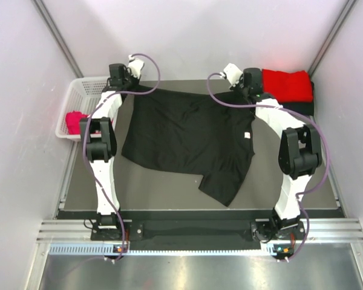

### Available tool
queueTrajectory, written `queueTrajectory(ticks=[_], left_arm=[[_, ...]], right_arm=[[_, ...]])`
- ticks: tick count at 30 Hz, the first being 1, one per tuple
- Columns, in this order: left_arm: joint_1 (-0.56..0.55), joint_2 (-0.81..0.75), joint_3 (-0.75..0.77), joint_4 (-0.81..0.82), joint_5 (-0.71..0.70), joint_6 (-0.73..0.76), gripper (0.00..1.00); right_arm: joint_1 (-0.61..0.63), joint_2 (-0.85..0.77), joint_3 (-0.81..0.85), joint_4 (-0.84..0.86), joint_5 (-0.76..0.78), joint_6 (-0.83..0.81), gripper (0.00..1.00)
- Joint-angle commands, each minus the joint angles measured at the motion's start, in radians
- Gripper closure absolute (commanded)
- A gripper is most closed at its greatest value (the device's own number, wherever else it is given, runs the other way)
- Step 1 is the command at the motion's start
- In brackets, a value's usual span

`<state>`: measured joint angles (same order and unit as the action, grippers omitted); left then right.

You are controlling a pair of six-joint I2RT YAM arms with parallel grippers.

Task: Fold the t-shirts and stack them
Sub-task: Fold the tshirt

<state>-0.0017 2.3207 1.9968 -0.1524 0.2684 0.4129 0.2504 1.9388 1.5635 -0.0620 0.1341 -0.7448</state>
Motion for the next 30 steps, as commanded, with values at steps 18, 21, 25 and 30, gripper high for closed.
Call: queueTrajectory(ticks=[18,21,25,30], left_arm=[[0.032,-0.178,-0.115,-0.068,0.117,-0.016,1.0],[0.034,-0.19,-0.144,-0.073,0.109,-0.008,1.0],[0.034,-0.211,-0.168,-0.088,0.063,0.006,1.0],[0.037,-0.237,-0.213,-0.116,0.032,0.04,1.0]], right_arm=[[0.018,-0.159,-0.161,-0.061,0.002,0.056,1.0],[0.018,-0.187,-0.18,-0.075,-0.002,0.059,1.0],[0.02,-0.215,-0.206,-0.102,-0.014,0.091,1.0],[0.041,-0.241,-0.293,-0.111,-0.027,0.116,1.0]])
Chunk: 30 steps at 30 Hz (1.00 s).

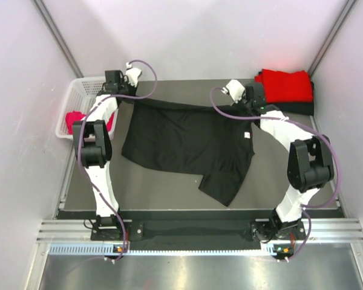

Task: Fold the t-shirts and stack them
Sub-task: Fold the tshirt

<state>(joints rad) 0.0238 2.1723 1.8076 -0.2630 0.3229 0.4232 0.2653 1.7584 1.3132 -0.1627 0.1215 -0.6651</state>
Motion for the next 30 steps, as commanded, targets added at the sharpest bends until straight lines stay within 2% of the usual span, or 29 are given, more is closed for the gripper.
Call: queueTrajectory(ticks=[1,14,21,24,25,26,27,29,30], left_arm=[[0.011,-0.094,-0.043,-0.008,-0.021,0.031,1.0],[0.013,-0.129,-0.186,-0.031,-0.056,0.068,1.0],[0.013,-0.138,-0.264,-0.031,-0.119,0.098,1.0],[0.013,-0.141,-0.28,-0.048,-0.125,0.103,0.99],[0.013,-0.146,-0.28,-0.054,-0.137,0.101,0.94],[0.013,-0.154,-0.284,-0.059,-0.142,0.098,0.79],[0.013,-0.175,-0.289,-0.062,-0.142,0.092,0.72],[0.013,-0.201,-0.286,-0.065,-0.124,0.071,0.61],[0.011,-0.218,-0.269,-0.067,-0.116,0.059,0.59]], right_arm=[[0.034,-0.069,-0.054,-0.011,-0.016,0.036,1.0],[0.046,-0.077,-0.179,-0.04,-0.048,0.078,1.0],[0.052,-0.077,-0.216,-0.057,-0.074,0.108,1.0],[0.055,-0.065,-0.221,-0.084,-0.095,0.114,0.93],[0.057,-0.057,-0.215,-0.121,-0.106,0.125,0.81],[0.057,-0.056,-0.203,-0.138,-0.118,0.131,0.77],[0.057,-0.071,-0.2,-0.15,-0.147,0.148,0.72],[0.054,-0.088,-0.177,-0.15,-0.17,0.159,0.68],[0.049,-0.094,-0.16,-0.158,-0.207,0.162,0.67]])
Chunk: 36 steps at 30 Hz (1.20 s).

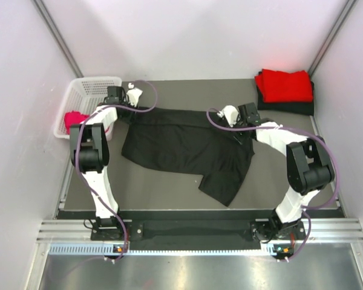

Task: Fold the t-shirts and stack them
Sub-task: Fold the tshirt

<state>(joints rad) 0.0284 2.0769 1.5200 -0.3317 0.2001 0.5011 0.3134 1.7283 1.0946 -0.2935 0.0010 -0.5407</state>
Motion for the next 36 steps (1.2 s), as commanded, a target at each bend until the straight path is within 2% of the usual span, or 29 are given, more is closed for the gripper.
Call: queueTrajectory(ticks=[1,9,14,15,16,18,19,36], left_arm=[[0.005,-0.126,0.035,0.0,0.018,-0.029,0.58],[-0.024,-0.028,0.221,0.028,0.058,-0.076,0.54],[-0.058,0.035,0.23,0.054,0.051,-0.091,0.57],[-0.061,0.043,0.224,0.054,0.053,-0.098,0.6],[-0.062,0.051,0.223,0.054,0.065,-0.104,0.76],[-0.068,0.061,0.209,0.063,0.067,-0.122,0.94],[-0.07,0.066,0.206,0.066,0.064,-0.13,1.0],[-0.11,0.084,0.109,0.059,0.045,-0.119,1.0]], right_arm=[[-0.007,-0.062,0.079,-0.041,-0.107,0.041,0.66],[-0.04,0.115,0.339,-0.099,-0.285,0.028,0.64],[-0.053,0.263,0.529,-0.258,-0.406,-0.019,0.64],[-0.06,0.316,0.557,-0.315,-0.429,-0.018,0.64],[-0.065,0.341,0.609,-0.338,-0.456,-0.019,0.64],[-0.076,0.404,0.649,-0.39,-0.513,-0.018,0.64],[-0.077,0.424,0.69,-0.41,-0.525,-0.027,0.64],[-0.089,0.519,0.766,-0.407,-0.53,-0.019,0.63]])
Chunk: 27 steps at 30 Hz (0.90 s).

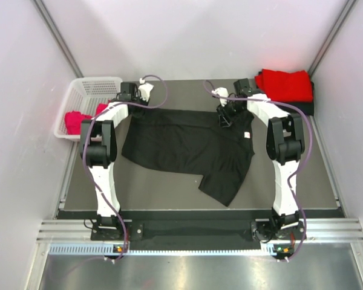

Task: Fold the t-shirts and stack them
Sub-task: Fold the tshirt

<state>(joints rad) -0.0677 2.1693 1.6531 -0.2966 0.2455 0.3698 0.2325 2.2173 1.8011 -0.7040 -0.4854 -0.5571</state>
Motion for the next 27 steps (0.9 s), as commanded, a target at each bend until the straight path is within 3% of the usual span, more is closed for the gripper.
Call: queueTrajectory(ticks=[1,7,13,21,27], left_arm=[[-0.015,-0.008,-0.026,0.021,-0.003,0.018,1.0],[-0.021,-0.006,-0.042,0.017,-0.028,0.035,1.0],[-0.026,-0.011,-0.053,0.027,-0.049,0.052,1.0],[-0.034,-0.003,-0.046,0.036,-0.049,0.054,1.0],[-0.034,0.003,-0.026,0.039,-0.043,0.05,1.0]], right_arm=[[-0.009,0.039,0.079,-0.002,-0.045,-0.001,0.63],[-0.013,0.088,0.112,-0.009,-0.068,0.016,0.65],[-0.019,0.073,0.098,-0.017,-0.09,0.019,0.86],[-0.013,-0.04,0.06,-0.009,-0.093,0.039,0.85],[0.05,-0.168,-0.086,0.011,-0.058,0.068,0.84]])
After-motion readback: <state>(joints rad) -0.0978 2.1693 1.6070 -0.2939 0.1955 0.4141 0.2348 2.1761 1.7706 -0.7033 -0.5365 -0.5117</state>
